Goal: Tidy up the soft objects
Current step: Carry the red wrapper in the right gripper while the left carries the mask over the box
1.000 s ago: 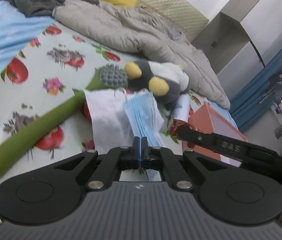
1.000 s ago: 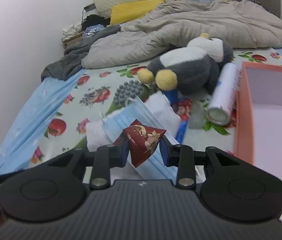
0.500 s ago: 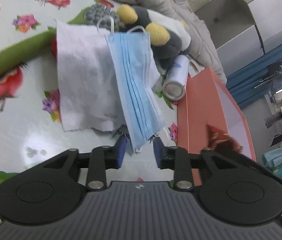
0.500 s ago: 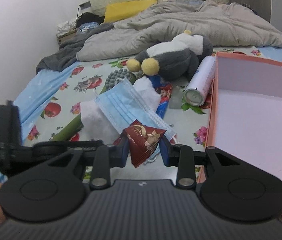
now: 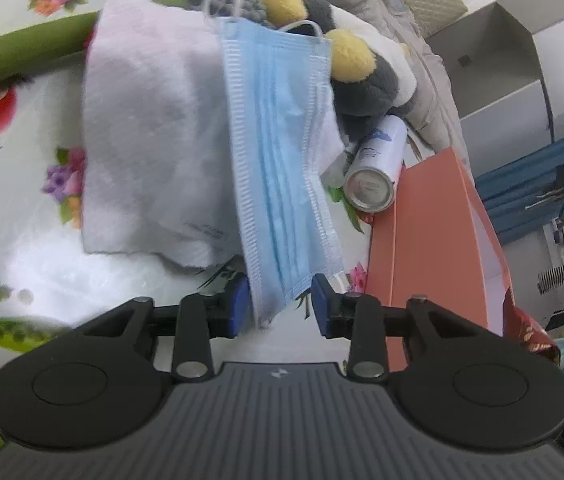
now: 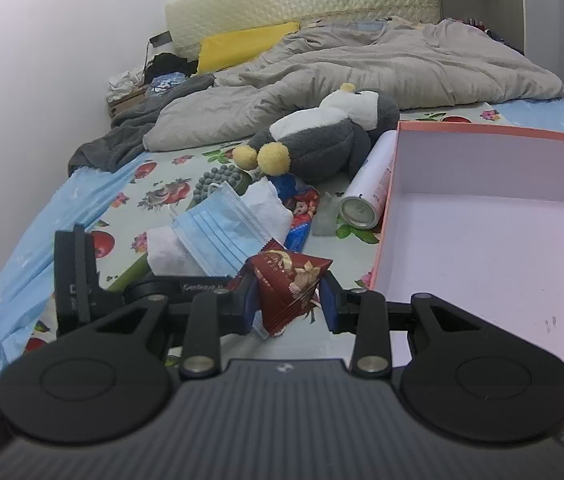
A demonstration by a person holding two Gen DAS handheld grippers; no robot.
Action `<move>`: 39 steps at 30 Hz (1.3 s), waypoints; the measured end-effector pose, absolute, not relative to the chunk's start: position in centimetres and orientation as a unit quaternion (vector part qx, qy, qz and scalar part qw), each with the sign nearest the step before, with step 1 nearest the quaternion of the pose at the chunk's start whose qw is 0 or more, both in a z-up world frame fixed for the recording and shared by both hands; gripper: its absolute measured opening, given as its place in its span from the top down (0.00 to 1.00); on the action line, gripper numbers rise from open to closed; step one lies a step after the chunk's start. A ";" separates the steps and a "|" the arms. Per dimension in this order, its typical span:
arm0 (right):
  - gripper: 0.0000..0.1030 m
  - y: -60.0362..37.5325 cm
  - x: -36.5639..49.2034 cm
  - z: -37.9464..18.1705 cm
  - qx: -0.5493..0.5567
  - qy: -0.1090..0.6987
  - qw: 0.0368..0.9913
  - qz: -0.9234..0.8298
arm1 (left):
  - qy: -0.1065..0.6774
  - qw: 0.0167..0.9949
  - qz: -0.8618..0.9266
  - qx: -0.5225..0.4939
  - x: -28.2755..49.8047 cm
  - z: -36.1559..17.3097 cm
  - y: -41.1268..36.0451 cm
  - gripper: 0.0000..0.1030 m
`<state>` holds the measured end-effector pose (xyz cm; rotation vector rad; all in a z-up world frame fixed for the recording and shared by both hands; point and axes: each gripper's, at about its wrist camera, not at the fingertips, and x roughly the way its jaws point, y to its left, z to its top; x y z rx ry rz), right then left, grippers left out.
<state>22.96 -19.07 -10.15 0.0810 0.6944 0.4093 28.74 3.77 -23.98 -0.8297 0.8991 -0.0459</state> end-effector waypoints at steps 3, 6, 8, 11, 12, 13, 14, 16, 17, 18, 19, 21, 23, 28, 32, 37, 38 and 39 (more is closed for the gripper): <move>0.65 -19.2 22.5 -10.0 0.032 0.331 0.921 0.203 | 0.417 0.826 -0.024 -0.380 29.2 -23.9 3.3 0.64; 0.65 -19.7 22.4 -10.1 0.039 0.329 0.923 0.197 | 0.431 0.834 -0.019 -0.345 30.2 -24.0 2.3 0.69; 0.65 -20.0 22.4 -10.2 0.045 0.330 0.922 0.195 | 0.438 0.837 -0.014 -0.328 30.7 -24.1 2.0 0.79; 0.65 -20.4 22.2 -10.4 0.046 0.332 0.922 0.194 | 0.440 0.844 -0.006 -0.306 31.3 -23.9 1.6 0.94; 0.65 -20.6 22.2 -10.4 0.045 0.333 0.922 0.193 | 0.440 0.846 -0.005 -0.302 31.3 -23.8 1.5 0.95; 0.65 -20.6 22.2 -10.4 0.046 0.335 0.921 0.193 | 0.439 0.847 -0.005 -0.299 31.2 -23.5 1.4 0.95; 0.65 -20.6 22.2 -10.5 0.046 0.336 0.921 0.194 | 0.439 0.848 -0.006 -0.298 31.1 -23.2 1.3 0.97; 0.65 -20.7 22.3 -10.5 0.046 0.337 0.921 0.191 | 0.435 0.849 -0.003 -0.300 30.8 -22.3 1.2 0.98; 0.65 -20.6 22.3 -10.4 0.046 0.336 0.921 0.191 | 0.432 0.851 -0.004 -0.300 30.5 -21.7 1.2 0.98; 0.65 -20.6 22.2 -10.3 0.047 0.333 0.922 0.191 | 0.428 0.854 -0.007 -0.295 30.2 -21.0 1.0 0.98; 0.65 -20.6 22.2 -10.2 0.047 0.331 0.923 0.191 | 0.422 0.861 -0.010 -0.283 29.7 -20.0 0.7 0.98; 0.65 -20.8 22.0 -10.0 0.049 0.327 0.924 0.191 | 0.409 0.874 -0.011 -0.261 29.0 -18.3 0.2 0.98; 0.65 -21.1 21.8 -9.9 0.051 0.324 0.925 0.189 | 0.399 0.882 -0.013 -0.251 28.1 -16.7 0.1 0.98; 0.65 -21.5 21.1 -9.7 0.053 0.318 0.928 0.187 | 0.380 0.896 -0.028 -0.228 25.1 -13.1 -0.2 0.98; 0.65 -21.6 20.7 -9.5 0.055 0.312 0.930 0.187 | 0.372 0.902 -0.034 -0.215 23.1 -11.0 -0.2 0.99; 0.65 -22.1 20.4 -9.3 0.062 0.309 0.931 0.182 | 0.369 0.904 -0.044 -0.211 21.4 -9.8 -0.3 0.99; 0.65 -22.2 20.4 -9.3 0.064 0.309 0.932 0.181 | 0.369 0.904 -0.045 -0.209 21.3 -9.7 -0.4 0.99; 0.65 -22.2 20.3 -9.3 0.065 0.309 0.932 0.180 | 0.368 0.905 -0.047 -0.207 21.0 -9.5 -0.5 0.99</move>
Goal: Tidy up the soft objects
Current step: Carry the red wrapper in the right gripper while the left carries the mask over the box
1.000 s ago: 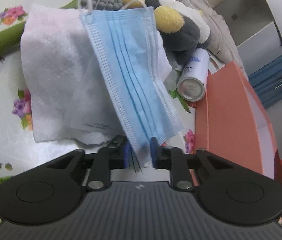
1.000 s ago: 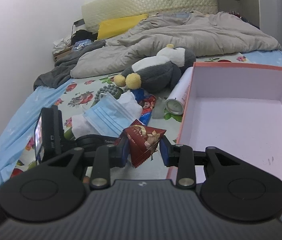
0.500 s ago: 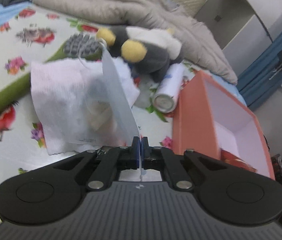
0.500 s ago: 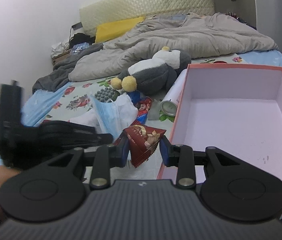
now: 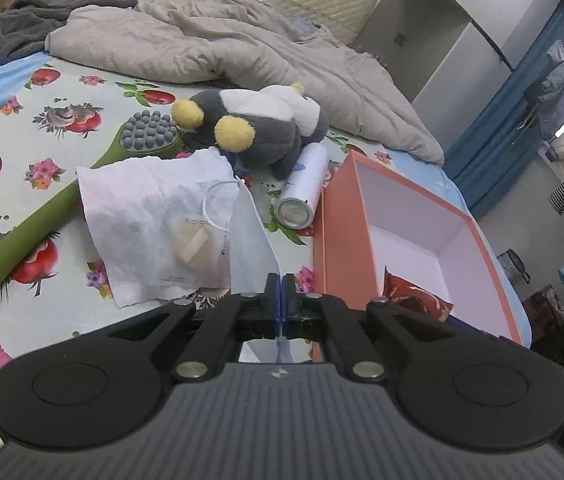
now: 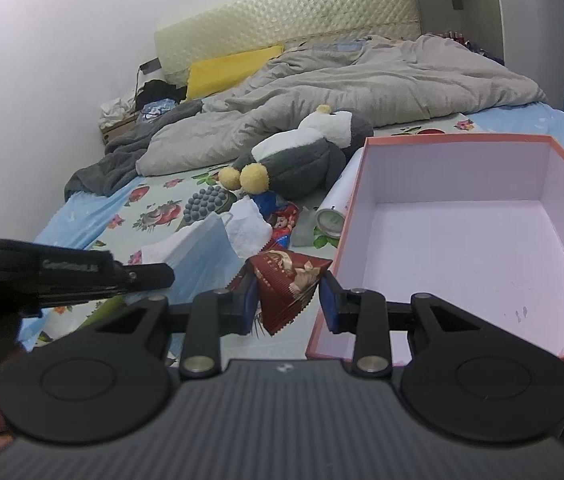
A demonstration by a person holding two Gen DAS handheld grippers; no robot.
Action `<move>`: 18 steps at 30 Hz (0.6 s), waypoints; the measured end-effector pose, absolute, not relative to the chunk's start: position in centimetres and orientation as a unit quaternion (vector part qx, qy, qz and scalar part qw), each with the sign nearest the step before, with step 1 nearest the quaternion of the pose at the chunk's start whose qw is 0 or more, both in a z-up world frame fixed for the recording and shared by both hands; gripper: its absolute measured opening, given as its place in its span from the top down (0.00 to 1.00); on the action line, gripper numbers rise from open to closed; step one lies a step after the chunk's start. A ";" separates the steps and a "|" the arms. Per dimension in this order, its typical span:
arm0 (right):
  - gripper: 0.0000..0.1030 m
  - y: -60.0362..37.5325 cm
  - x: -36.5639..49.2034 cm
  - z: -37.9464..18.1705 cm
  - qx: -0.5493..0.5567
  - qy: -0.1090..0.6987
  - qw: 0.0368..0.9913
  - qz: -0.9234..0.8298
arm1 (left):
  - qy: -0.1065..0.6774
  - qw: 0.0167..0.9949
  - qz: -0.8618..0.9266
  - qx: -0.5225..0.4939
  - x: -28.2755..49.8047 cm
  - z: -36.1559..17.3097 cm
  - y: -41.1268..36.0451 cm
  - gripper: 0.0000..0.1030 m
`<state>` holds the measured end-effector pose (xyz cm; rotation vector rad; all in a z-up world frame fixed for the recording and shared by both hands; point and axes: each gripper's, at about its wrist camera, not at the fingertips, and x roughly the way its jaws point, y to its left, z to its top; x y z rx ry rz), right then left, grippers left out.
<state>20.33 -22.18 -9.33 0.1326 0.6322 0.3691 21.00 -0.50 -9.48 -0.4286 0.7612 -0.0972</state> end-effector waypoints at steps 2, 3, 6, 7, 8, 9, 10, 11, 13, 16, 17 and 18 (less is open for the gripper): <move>0.65 -22.2 20.4 -9.5 0.067 0.310 0.931 0.178 | 0.367 0.905 -0.049 -0.208 20.6 -9.2 -0.5 0.99; 0.65 -22.3 20.3 -9.5 0.068 0.310 0.931 0.178 | 0.367 0.905 -0.051 -0.207 20.4 -9.1 -0.5 0.99; 0.65 -22.2 20.6 -9.9 0.070 0.315 0.930 0.175 | 0.367 0.907 -0.052 -0.202 19.9 -8.6 -0.5 0.99; 0.65 -22.2 20.7 -9.8 0.071 0.315 0.930 0.175 | 0.366 0.907 -0.053 -0.201 19.9 -8.5 -0.6 0.99; 0.65 -22.2 20.6 -9.7 0.072 0.314 0.930 0.175 | 0.365 0.908 -0.054 -0.200 19.9 -8.3 -0.5 0.99; 0.65 -22.3 20.6 -9.6 0.072 0.311 0.931 0.176 | 0.363 0.909 -0.055 -0.199 19.8 -8.0 -0.6 0.99; 0.65 -22.3 20.6 -9.4 0.072 0.308 0.932 0.176 | 0.361 0.910 -0.057 -0.197 19.8 -7.7 -0.6 0.99; 0.65 -22.4 20.6 -9.3 0.073 0.306 0.933 0.176 | 0.358 0.911 -0.057 -0.196 19.8 -7.4 -0.7 0.99; 0.65 -22.7 20.6 -9.0 0.075 0.302 0.934 0.174 | 0.351 0.914 -0.061 -0.194 19.6 -6.7 -0.9 0.99; 0.65 -23.1 20.8 -8.5 0.074 0.295 0.937 0.170 | 0.341 0.918 -0.067 -0.192 19.6 -5.7 -1.1 0.99; 0.65 -23.2 21.0 -8.4 0.073 0.293 0.938 0.168 | 0.337 0.919 -0.070 -0.191 19.7 -5.3 -1.2 0.99; 0.65 -23.4 21.1 -8.2 0.075 0.293 0.939 0.165 | 0.334 0.920 -0.073 -0.191 19.7 -5.0 -1.3 0.99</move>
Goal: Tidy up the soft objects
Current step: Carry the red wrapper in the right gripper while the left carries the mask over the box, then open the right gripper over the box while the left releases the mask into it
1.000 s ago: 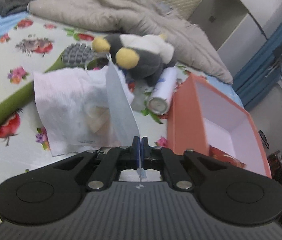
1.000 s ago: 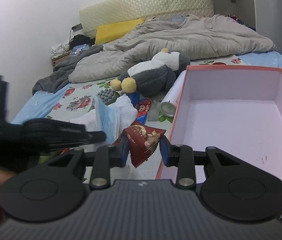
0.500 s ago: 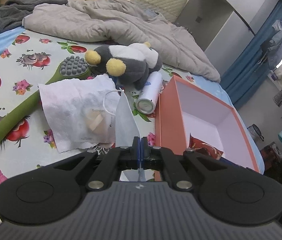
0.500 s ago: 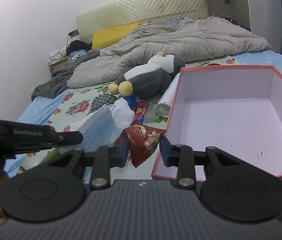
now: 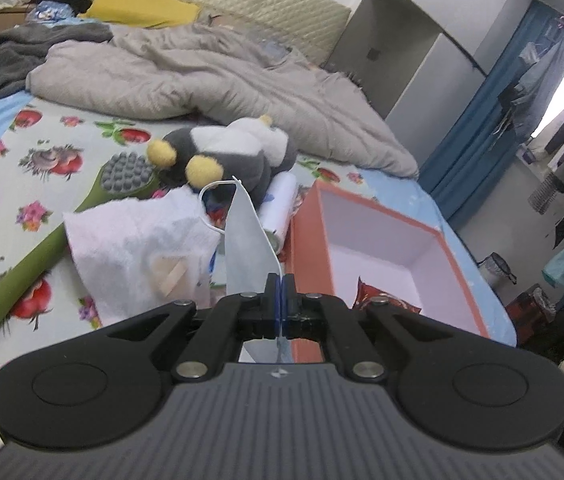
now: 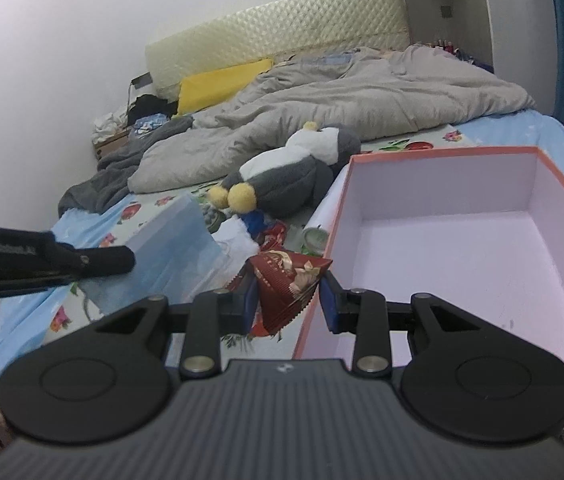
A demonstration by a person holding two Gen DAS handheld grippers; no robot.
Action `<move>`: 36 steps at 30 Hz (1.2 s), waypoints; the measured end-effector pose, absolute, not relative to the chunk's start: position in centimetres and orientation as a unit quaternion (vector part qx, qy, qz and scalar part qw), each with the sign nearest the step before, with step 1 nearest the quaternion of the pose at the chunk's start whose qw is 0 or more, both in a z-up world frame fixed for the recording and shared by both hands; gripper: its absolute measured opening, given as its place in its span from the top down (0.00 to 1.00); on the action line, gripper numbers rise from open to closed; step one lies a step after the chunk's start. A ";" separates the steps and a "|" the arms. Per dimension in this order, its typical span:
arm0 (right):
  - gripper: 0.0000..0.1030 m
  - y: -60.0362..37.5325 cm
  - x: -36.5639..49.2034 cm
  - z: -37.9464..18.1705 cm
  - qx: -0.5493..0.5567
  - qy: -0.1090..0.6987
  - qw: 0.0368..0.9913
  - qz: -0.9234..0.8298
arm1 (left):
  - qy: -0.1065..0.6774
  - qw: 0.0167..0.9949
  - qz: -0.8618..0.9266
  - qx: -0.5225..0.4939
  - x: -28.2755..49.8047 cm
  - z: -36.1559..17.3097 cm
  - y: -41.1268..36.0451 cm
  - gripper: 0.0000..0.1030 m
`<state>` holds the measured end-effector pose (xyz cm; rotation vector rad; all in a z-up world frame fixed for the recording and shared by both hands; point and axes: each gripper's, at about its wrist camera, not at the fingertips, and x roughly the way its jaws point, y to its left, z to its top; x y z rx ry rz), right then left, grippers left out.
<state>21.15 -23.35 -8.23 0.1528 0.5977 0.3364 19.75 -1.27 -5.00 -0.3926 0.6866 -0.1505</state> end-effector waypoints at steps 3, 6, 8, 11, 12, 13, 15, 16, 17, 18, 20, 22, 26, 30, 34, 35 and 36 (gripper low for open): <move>0.65 -23.9 21.5 -7.5 0.079 0.284 0.942 0.160 | 0.325 0.924 -0.083 -0.186 20.2 -3.9 -1.8 0.99; 0.65 -24.4 21.8 -6.6 0.081 0.274 0.945 0.158 | 0.314 0.927 -0.093 -0.183 20.9 -2.7 -2.6 0.99; 0.65 -24.8 21.9 -5.7 0.078 0.264 0.949 0.156 | 0.304 0.930 -0.103 -0.180 21.3 -1.7 -3.3 0.99; 0.65 -25.8 22.2 -4.3 0.072 0.247 0.955 0.150 | 0.291 0.933 -0.121 -0.173 22.2 -0.3 -4.7 0.99; 0.65 -26.2 22.3 -3.8 0.069 0.241 0.957 0.145 | 0.287 0.934 -0.128 -0.169 22.5 0.1 -5.2 0.99; 0.65 -26.6 22.5 -3.5 0.068 0.238 0.959 0.141 | 0.285 0.934 -0.134 -0.166 23.0 0.5 -5.8 0.99; 0.65 -27.7 22.9 -2.9 0.067 0.235 0.961 0.132 | 0.286 0.934 -0.145 -0.160 23.7 1.0 -6.9 0.99; 0.65 -28.2 23.1 -2.7 0.067 0.235 0.961 0.127 | 0.288 0.932 -0.151 -0.156 24.3 1.1 -7.5 0.99; 0.65 -28.6 23.3 -2.6 0.065 0.235 0.962 0.122 | 0.290 0.932 -0.156 -0.154 24.7 1.2 -8.0 0.99; 0.65 -29.3 23.7 -2.6 0.064 0.237 0.963 0.114 | 0.292 0.930 -0.160 -0.153 25.2 1.2 -8.6 0.99; 0.65 -30.4 24.2 -2.9 0.066 0.242 0.963 0.102 | 0.300 0.927 -0.169 -0.148 26.4 0.9 -9.8 0.99; 0.65 -31.4 24.7 -3.4 0.068 0.250 0.961 0.093 | 0.310 0.924 -0.175 -0.142 27.5 0.1 -10.9 0.99; 0.65 -33.4 25.8 -5.3 0.074 0.272 0.957 0.072 | 0.338 0.913 -0.187 -0.133 29.8 -1.8 -13.2 0.99; 0.65 -34.8 26.9 -7.7 0.080 0.300 0.949 0.060 | 0.369 0.902 -0.192 -0.120 32.2 -4.1 -15.2 0.99; 0.65 -35.2 27.5 -9.9 0.077 0.327 0.940 0.059 | 0.410 0.885 -0.198 -0.097 34.4 -7.1 -17.3 0.99; 0.64 -35.3 27.7 -10.5 0.078 0.334 0.938 0.059 | 0.421 0.881 -0.196 -0.095 34.6 -7.9 -17.7 0.99; 0.64 -35.3 27.8 -10.8 0.078 0.339 0.936 0.059 | 0.431 0.876 -0.194 -0.095 35.0 -8.7 -17.9 0.99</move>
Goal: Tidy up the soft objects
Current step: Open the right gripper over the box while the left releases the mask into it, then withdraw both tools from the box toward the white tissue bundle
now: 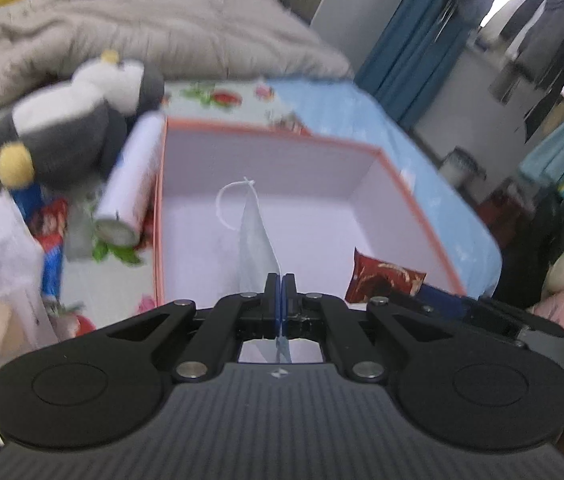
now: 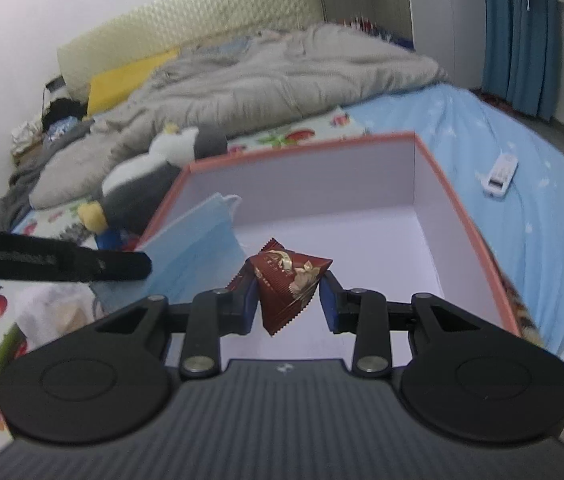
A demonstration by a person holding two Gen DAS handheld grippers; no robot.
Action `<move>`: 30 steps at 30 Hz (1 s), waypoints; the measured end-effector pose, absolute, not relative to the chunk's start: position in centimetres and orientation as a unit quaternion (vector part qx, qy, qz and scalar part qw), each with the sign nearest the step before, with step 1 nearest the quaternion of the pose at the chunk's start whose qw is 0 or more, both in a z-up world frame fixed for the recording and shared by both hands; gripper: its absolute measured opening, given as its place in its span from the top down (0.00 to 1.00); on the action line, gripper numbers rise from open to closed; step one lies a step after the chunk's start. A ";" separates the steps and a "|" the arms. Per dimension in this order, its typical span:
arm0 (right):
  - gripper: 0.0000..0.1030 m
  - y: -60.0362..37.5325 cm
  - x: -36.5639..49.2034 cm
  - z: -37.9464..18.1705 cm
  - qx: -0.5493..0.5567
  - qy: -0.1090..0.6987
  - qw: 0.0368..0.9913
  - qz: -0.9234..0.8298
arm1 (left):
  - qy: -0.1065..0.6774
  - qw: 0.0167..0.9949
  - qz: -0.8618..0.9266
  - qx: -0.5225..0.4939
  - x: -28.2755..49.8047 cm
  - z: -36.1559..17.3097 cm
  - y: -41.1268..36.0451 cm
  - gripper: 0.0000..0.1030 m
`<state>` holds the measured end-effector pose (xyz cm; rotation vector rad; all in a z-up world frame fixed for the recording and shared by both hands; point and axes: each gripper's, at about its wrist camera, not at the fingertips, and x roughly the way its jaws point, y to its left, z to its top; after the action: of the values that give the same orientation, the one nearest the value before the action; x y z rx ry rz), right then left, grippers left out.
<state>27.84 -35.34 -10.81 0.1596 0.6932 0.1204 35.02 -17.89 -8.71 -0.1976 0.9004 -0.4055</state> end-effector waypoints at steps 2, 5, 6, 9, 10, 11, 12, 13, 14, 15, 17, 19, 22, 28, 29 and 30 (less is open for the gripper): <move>0.64 -35.4 28.0 -11.7 0.077 0.350 0.932 0.058 | 0.450 0.868 -0.190 -0.088 35.7 -10.3 -18.4 0.99; 0.64 -35.6 28.4 -12.9 0.078 0.368 0.925 0.051 | 0.469 0.860 -0.181 -0.082 36.4 -11.9 -18.6 0.99; 0.64 -35.8 28.3 -13.2 0.078 0.372 0.924 0.050 | 0.474 0.858 -0.182 -0.084 36.6 -12.3 -18.6 0.99; 0.64 -35.9 28.2 -13.4 0.075 0.374 0.923 0.054 | 0.477 0.857 -0.179 -0.085 36.0 -12.7 -18.6 0.98; 0.64 -36.0 28.1 -13.4 0.074 0.374 0.923 0.055 | 0.477 0.856 -0.179 -0.083 35.9 -12.6 -18.7 0.98; 0.63 -36.1 27.9 -13.2 0.073 0.372 0.924 0.054 | 0.476 0.857 -0.178 -0.080 35.8 -12.4 -18.9 0.98; 0.60 -36.2 27.9 -13.0 0.073 0.369 0.925 0.052 | 0.472 0.859 -0.180 -0.078 35.6 -12.1 -19.1 0.98; 0.58 -36.4 27.7 -12.8 0.076 0.365 0.927 0.049 | 0.469 0.861 -0.182 -0.075 35.5 -11.6 -19.2 0.98; 0.55 -36.6 27.7 -12.7 0.080 0.362 0.927 0.047 | 0.465 0.863 -0.183 -0.074 35.2 -11.1 -19.3 0.94; 0.53 -36.8 27.6 -12.3 0.085 0.359 0.928 0.047 | 0.459 0.866 -0.182 -0.074 35.0 -10.7 -19.3 0.87; 0.52 -36.9 27.2 -11.5 0.087 0.350 0.931 0.047 | 0.447 0.872 -0.186 -0.070 34.2 -9.4 -19.3 0.78; 0.50 -36.9 26.9 -10.8 0.089 0.342 0.934 0.046 | 0.430 0.880 -0.187 -0.069 33.4 -8.2 -19.0 0.74; 0.49 -36.4 26.0 -9.3 0.091 0.323 0.941 0.052 | 0.407 0.890 -0.193 -0.069 32.2 -6.3 -18.5 0.74; 0.49 -35.2 23.8 -6.2 0.088 0.277 0.953 0.082 | 0.364 0.907 -0.198 -0.071 29.2 -2.9 -16.9 0.74; 0.49 -34.9 23.5 -5.7 0.086 0.270 0.955 0.086 | 0.358 0.910 -0.197 -0.070 28.8 -2.4 -16.6 0.74; 0.49 -34.7 23.2 -5.3 0.085 0.262 0.957 0.089 | 0.352 0.913 -0.196 -0.068 28.4 -2.0 -16.4 0.74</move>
<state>23.15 -34.66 -5.27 0.1726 0.5318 0.1810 28.37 -16.40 -2.03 -0.1405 0.7247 -0.4047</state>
